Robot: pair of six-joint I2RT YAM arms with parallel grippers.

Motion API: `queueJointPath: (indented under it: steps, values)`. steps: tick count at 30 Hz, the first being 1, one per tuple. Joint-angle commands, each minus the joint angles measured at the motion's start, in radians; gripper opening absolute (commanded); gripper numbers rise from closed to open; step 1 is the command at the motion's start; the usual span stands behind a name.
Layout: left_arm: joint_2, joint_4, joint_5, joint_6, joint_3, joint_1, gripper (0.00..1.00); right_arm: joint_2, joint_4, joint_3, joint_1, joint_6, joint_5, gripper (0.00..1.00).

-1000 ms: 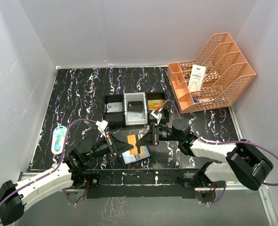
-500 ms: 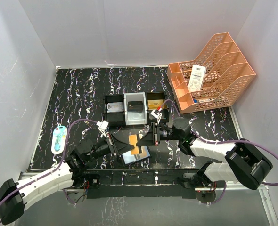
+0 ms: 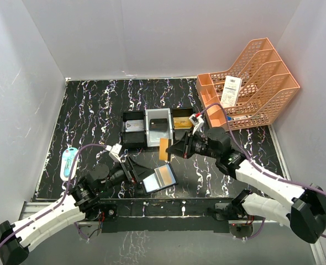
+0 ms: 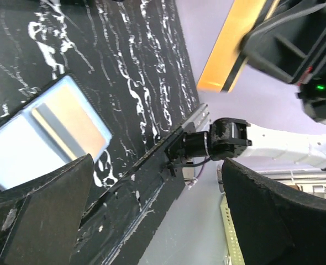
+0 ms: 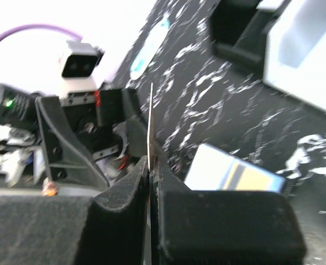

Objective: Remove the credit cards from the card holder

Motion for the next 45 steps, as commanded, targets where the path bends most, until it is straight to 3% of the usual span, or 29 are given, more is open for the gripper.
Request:
queueJointPath:
  steps: [1,5,11,15,20,30,45]
  values:
    - [-0.031,-0.148,-0.077,0.019,0.051,-0.004,0.99,-0.075,-0.208,0.094,-0.006,-0.227,0.319,0.00]
    - [-0.045,-0.230,-0.116,0.029,0.073,-0.003,0.99,-0.099,-0.227,0.116,-0.008,-0.340,0.548,0.00]
    - [-0.057,-0.319,-0.149,0.050,0.109,-0.004,0.99,-0.028,-0.197,0.147,-0.006,-0.654,0.787,0.00]
    - [-0.049,-0.340,-0.164,0.064,0.124,-0.003,0.99,0.052,-0.135,0.158,-0.006,-0.975,0.773,0.00]
    - [-0.016,-0.341,-0.169,0.079,0.146,-0.003,0.99,0.164,-0.105,0.213,-0.007,-1.201,0.753,0.00]
    - [0.029,-0.296,-0.139,0.083,0.154,-0.004,0.99,0.438,-0.092,0.355,-0.068,-1.400,0.644,0.00]
    - [0.021,-0.354,-0.171,0.124,0.185,-0.003,0.99,0.657,-0.013,0.438,-0.149,-1.596,0.531,0.00]
